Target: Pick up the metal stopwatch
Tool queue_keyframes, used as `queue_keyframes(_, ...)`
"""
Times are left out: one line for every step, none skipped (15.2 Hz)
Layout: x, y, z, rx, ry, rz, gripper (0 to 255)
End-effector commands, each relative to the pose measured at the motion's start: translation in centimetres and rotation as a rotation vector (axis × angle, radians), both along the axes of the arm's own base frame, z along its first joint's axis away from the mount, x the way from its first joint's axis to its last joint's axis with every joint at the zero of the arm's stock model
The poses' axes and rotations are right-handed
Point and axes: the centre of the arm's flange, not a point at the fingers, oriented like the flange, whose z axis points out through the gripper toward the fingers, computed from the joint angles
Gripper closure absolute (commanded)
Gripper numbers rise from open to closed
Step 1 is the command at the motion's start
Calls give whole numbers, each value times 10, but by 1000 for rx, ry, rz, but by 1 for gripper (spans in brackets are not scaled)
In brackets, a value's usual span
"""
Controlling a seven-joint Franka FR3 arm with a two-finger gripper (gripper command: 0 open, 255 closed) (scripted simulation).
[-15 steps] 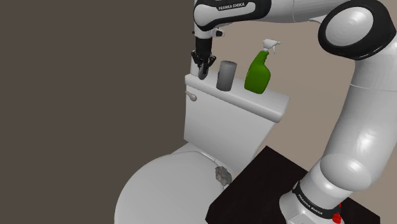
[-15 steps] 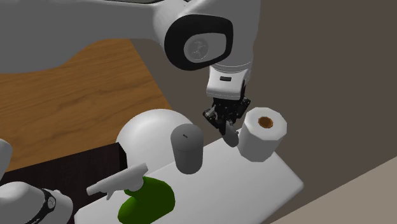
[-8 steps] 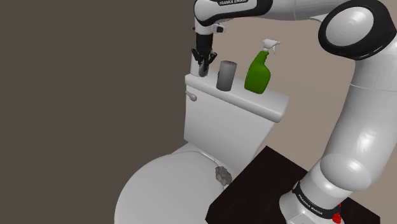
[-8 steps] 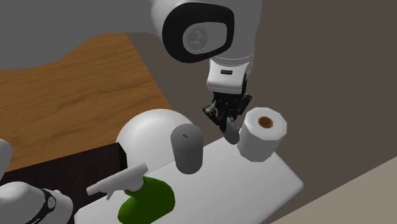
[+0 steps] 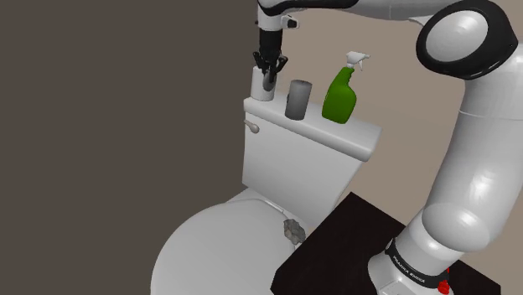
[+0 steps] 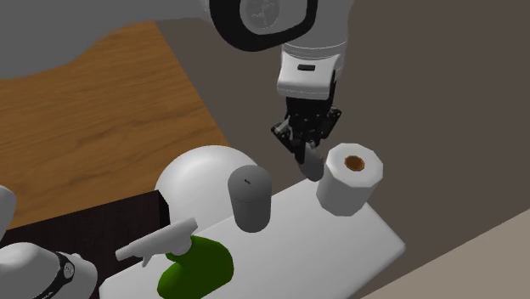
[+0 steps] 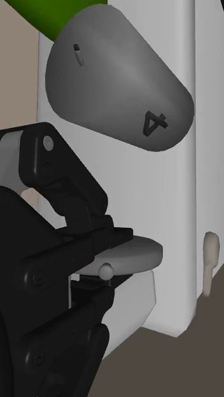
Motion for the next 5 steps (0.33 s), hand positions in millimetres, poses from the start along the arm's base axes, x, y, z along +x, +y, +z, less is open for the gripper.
queue_keyframes(0,-1,11,0,0,0,255)
queue_keyframes(0,-1,16,0,0,0,255)
queue_keyframes(0,-1,21,0,0,0,255)
queue_keyframes(0,-1,22,0,0,0,255)
queue_keyframes(0,-1,22,0,0,0,255)
